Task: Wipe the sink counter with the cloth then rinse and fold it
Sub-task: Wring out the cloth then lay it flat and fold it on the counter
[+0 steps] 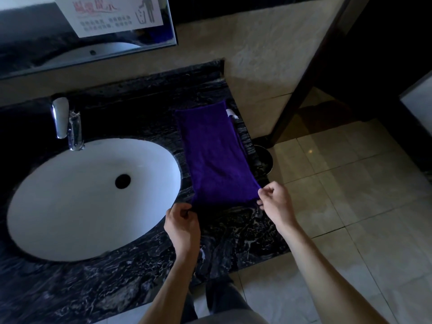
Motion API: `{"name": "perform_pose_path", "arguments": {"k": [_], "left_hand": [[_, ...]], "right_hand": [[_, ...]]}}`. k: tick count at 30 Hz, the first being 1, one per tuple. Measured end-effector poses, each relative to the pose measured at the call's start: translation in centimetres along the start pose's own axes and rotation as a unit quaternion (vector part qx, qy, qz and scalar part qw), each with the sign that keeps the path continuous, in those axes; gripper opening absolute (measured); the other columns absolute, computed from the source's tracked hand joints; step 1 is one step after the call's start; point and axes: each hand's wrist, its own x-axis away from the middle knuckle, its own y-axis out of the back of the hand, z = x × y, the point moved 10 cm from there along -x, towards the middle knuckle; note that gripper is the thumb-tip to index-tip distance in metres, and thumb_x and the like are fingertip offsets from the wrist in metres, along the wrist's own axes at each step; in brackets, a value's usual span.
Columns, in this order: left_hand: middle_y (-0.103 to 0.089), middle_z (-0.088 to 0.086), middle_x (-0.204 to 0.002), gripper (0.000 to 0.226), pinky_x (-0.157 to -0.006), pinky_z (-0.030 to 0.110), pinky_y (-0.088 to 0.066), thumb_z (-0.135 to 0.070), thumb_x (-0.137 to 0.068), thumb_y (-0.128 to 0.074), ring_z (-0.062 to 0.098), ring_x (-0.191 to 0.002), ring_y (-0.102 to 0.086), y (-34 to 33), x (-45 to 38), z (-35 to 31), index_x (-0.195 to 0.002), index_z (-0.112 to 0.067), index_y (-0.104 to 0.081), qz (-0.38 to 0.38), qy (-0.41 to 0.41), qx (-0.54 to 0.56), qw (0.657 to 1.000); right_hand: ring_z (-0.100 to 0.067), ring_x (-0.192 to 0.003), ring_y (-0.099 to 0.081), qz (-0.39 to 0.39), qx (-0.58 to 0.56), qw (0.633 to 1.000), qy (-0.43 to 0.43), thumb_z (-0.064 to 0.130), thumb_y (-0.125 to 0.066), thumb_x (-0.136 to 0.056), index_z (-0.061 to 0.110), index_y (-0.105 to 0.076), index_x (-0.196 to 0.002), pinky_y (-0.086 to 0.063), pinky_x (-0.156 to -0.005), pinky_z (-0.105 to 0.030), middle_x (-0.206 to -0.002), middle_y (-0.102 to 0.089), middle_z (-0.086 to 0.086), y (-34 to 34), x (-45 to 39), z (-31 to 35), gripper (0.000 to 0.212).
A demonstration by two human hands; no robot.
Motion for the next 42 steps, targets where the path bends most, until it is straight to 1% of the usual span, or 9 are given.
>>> {"name": "perform_pose_path", "arguments": {"k": [2,7,13,20,25,29,35,39,42], "left_hand": [[-0.067,0.002,-0.083,0.028,-0.065,0.037,-0.055,0.008,-0.075,-0.06,0.022,-0.074,-0.063,-0.3,-0.1,-0.1,-0.087,-0.015,-0.069,0.022,-0.008,-0.011,1.0],[-0.065,-0.006,-0.073,0.023,-0.054,0.018,-0.045,0.01,-0.078,-0.064,0.01,-0.063,-0.06,-0.3,-0.4,-0.7,-0.087,-0.01,-0.072,0.06,-0.017,-0.054,0.997],[-0.069,-0.002,-0.077,0.023,-0.063,0.033,-0.054,0.006,-0.078,-0.066,0.016,-0.069,-0.064,-0.2,-1.0,-0.1,-0.082,-0.015,-0.073,0.093,-0.004,-0.1,0.991],[-0.065,0.0,-0.059,0.013,-0.05,0.025,-0.041,-0.012,-0.079,-0.072,0.016,-0.05,-0.054,-0.2,-1.6,0.1,-0.067,-0.012,-0.07,0.097,0.069,-0.048,0.992],[-0.068,0.004,-0.073,0.015,-0.052,0.026,-0.046,-0.01,-0.077,-0.079,0.019,-0.057,-0.06,0.0,-2.5,1.4,-0.087,-0.011,-0.068,0.097,0.11,-0.045,0.988],[-0.068,0.004,-0.066,0.009,-0.054,0.024,-0.046,-0.009,-0.081,-0.077,0.017,-0.054,-0.059,-1.3,-2.4,1.8,-0.086,-0.015,-0.073,0.178,0.11,-0.059,0.976],[-0.063,0.01,-0.065,0.011,-0.054,0.03,-0.051,-0.001,-0.093,-0.062,0.02,-0.057,-0.06,-2.4,-1.5,2.3,-0.084,-0.006,-0.068,0.241,0.169,-0.003,0.956],[-0.071,0.01,-0.073,0.013,-0.05,0.029,-0.052,-0.004,-0.096,-0.057,0.02,-0.056,-0.064,-2.3,-1.5,2.2,-0.086,-0.006,-0.065,0.213,0.164,0.009,0.963],[-0.068,0.004,-0.067,0.028,-0.06,0.04,-0.057,-0.032,-0.093,-0.064,0.028,-0.06,-0.065,-2.1,-2.2,0.5,-0.081,-0.008,-0.063,0.183,0.09,-0.128,0.971]], "right_hand": [[-0.027,-0.072,-0.066,-0.02,0.158,0.987,0.029,0.014,-0.057,-0.097,0.004,-0.059,-0.09,-0.057,-0.065,-0.039,-0.083,-0.069,-0.011,0.2,0.0,0.8,0.012],[-0.014,-0.058,-0.053,-0.042,0.305,0.949,0.065,0.014,-0.059,-0.095,0.007,-0.064,-0.087,-0.034,-0.051,-0.029,-0.07,-0.057,-0.001,-0.4,1.0,2.3,0.013],[-0.017,-0.053,-0.042,-0.029,0.347,0.936,0.047,0.01,-0.056,-0.094,0.006,-0.057,-0.084,-0.033,-0.049,-0.03,-0.068,-0.052,-0.004,-1.0,1.0,3.6,0.011],[-0.024,-0.071,-0.053,0.026,0.343,0.938,0.041,0.028,-0.062,-0.098,0.012,-0.045,-0.089,-0.035,-0.059,-0.03,-0.081,-0.051,-0.003,-2.6,0.4,2.8,0.024],[-0.027,-0.068,-0.048,0.001,0.289,0.957,0.04,0.02,-0.058,-0.097,0.015,-0.038,-0.069,-0.032,-0.057,-0.033,-0.074,-0.047,-0.005,-2.6,-0.1,1.7,0.035],[-0.025,-0.055,-0.062,-0.007,0.131,0.991,0.032,0.012,-0.054,-0.095,0.014,-0.042,-0.078,-0.046,-0.05,-0.039,-0.069,-0.057,-0.011,-2.2,-0.2,0.9,0.021],[-0.014,-0.049,-0.054,0.046,-0.13,0.987,-0.081,-0.004,-0.059,-0.094,0.005,-0.057,-0.099,-0.044,-0.035,-0.018,-0.072,-0.057,-0.008,-1.4,-0.3,-0.8,0.011],[-0.011,-0.047,-0.046,0.065,-0.106,0.988,-0.096,0.003,-0.064,-0.093,0.007,-0.059,-0.09,-0.036,-0.033,-0.018,-0.064,-0.054,-0.004,-1.5,-0.6,-1.6,0.008],[-0.013,-0.046,-0.046,0.087,-0.035,0.994,-0.058,0.008,-0.061,-0.097,0.008,-0.055,-0.088,-0.035,-0.034,-0.02,-0.065,-0.052,-0.005,-2.2,-0.4,-0.9,0.011]]}}
